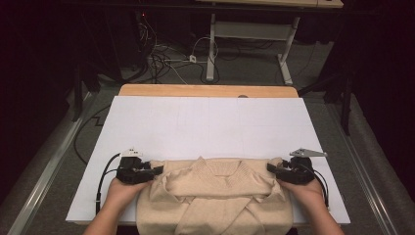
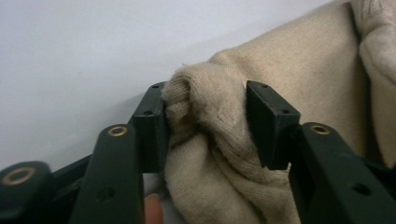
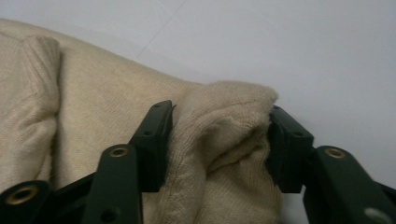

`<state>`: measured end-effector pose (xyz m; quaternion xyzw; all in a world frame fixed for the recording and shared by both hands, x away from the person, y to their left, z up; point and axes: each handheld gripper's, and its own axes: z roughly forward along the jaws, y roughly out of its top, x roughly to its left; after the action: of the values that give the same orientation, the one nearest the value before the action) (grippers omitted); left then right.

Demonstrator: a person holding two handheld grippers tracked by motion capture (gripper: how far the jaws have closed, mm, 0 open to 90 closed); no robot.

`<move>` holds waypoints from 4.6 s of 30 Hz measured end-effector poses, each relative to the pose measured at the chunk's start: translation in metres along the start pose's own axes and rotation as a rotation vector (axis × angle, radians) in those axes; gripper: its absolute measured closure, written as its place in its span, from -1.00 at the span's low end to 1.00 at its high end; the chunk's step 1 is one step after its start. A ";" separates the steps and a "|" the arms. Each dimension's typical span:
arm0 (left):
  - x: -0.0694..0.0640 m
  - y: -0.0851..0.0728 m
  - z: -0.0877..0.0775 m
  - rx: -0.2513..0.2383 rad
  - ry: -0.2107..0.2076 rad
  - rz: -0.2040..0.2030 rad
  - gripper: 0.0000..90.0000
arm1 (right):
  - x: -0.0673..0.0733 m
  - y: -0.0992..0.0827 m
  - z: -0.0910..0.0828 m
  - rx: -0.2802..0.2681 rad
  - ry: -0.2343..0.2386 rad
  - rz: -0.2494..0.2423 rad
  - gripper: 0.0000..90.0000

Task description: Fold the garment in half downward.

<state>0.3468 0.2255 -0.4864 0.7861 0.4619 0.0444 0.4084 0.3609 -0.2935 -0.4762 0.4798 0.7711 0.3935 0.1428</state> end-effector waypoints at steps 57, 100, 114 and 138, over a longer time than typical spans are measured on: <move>0.039 0.119 0.012 -0.122 0.201 0.115 0.60 | -0.026 0.120 0.032 -0.224 -0.135 -0.085 0.58; -0.024 0.059 0.024 -0.102 0.083 0.152 0.27 | 0.011 0.037 0.020 -0.087 -0.023 -0.132 0.02; -0.024 0.039 0.015 -0.119 0.088 0.171 0.65 | 0.018 0.023 0.019 -0.058 -0.044 -0.151 0.26; -0.032 0.008 -0.022 -0.145 0.078 0.214 0.68 | 0.034 0.016 -0.025 -0.146 -0.047 -0.204 0.85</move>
<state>0.3242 0.2128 -0.4570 0.7971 0.3863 0.1515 0.4388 0.3388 -0.2722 -0.4427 0.3963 0.7816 0.4207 0.2344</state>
